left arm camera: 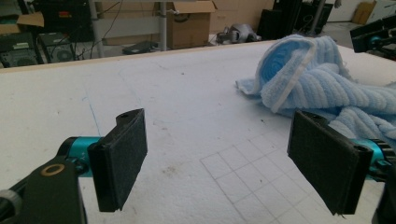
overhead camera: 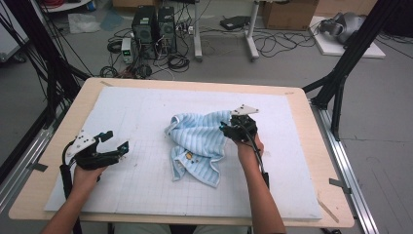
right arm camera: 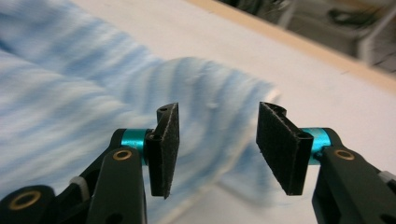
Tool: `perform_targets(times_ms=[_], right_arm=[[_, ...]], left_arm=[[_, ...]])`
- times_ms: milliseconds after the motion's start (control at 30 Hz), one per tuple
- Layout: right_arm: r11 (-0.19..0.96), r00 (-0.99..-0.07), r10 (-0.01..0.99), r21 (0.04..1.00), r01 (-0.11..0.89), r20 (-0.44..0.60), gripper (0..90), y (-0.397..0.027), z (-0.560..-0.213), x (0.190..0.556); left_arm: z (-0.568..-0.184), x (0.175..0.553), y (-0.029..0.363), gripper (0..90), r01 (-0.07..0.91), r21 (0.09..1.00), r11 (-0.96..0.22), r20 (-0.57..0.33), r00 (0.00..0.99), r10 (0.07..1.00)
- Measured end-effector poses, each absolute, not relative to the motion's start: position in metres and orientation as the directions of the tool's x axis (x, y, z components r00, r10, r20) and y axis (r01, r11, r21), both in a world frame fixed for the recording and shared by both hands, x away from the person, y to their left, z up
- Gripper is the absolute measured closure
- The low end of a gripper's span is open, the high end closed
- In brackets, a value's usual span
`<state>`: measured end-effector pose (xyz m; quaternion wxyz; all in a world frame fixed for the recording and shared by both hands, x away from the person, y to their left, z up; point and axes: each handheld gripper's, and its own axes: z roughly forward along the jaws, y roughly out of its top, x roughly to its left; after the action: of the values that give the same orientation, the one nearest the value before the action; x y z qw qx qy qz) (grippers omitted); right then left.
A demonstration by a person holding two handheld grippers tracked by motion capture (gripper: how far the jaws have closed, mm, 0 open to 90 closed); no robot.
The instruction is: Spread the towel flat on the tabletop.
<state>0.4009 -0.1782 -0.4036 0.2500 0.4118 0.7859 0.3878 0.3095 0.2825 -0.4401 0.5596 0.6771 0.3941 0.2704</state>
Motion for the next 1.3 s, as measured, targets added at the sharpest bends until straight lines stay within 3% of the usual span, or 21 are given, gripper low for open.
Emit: perform_targets(times_ms=[100,233,333,400,500,633,1000,1167,1300], right_arm=[[0.306,-0.604,0.789,0.784,0.54,0.108,45.7,-0.169,-0.414,0.398],[0.375,-0.689,0.709,0.745,0.551,0.153,47.6,-0.148,-0.429,0.383],[0.465,-0.722,0.682,0.691,0.553,0.119,58.3,-0.136,-0.44,0.379],[0.453,-0.737,0.662,0.71,0.54,0.139,78.1,-0.138,-0.442,0.375],[0.456,-0.767,0.613,0.708,0.539,0.189,83.1,-0.144,-0.443,0.366],[0.48,-0.831,0.512,0.729,0.487,0.218,83.1,-0.158,-0.444,0.348],[0.546,-0.872,0.404,0.692,0.472,0.276,82.6,-0.188,-0.44,0.315],[0.435,-0.854,0.455,0.774,0.46,0.252,61.5,-0.202,-0.429,0.317],[0.337,-0.802,0.554,0.821,0.461,0.223,54.8,-0.216,-0.422,0.323]], left_arm=[[-0.44,0.309,0.282,20.4,0.229,0.971,-0.062,-0.075,0.544,0.836],[-0.44,0.309,0.282,20.4,0.232,0.971,-0.062,-0.076,0.542,0.837],[-0.44,0.309,0.28,20.4,0.23,0.971,-0.069,-0.07,0.547,0.834],[-0.439,0.308,0.28,20.5,0.227,0.972,-0.066,-0.071,0.546,0.834],[-0.44,0.308,0.28,20.5,0.231,0.971,-0.067,-0.073,0.545,0.835],[-0.439,0.308,0.278,20.6,0.229,0.97,-0.076,-0.065,0.553,0.831],[-0.434,0.316,0.27,22.8,0.254,0.963,-0.092,-0.075,0.578,0.813],[-0.426,0.338,0.257,24.6,0.299,0.949,-0.095,-0.111,0.602,0.791],[-0.42,0.361,0.243,29.5,0.324,0.943,-0.072,-0.15,0.608,0.78]])
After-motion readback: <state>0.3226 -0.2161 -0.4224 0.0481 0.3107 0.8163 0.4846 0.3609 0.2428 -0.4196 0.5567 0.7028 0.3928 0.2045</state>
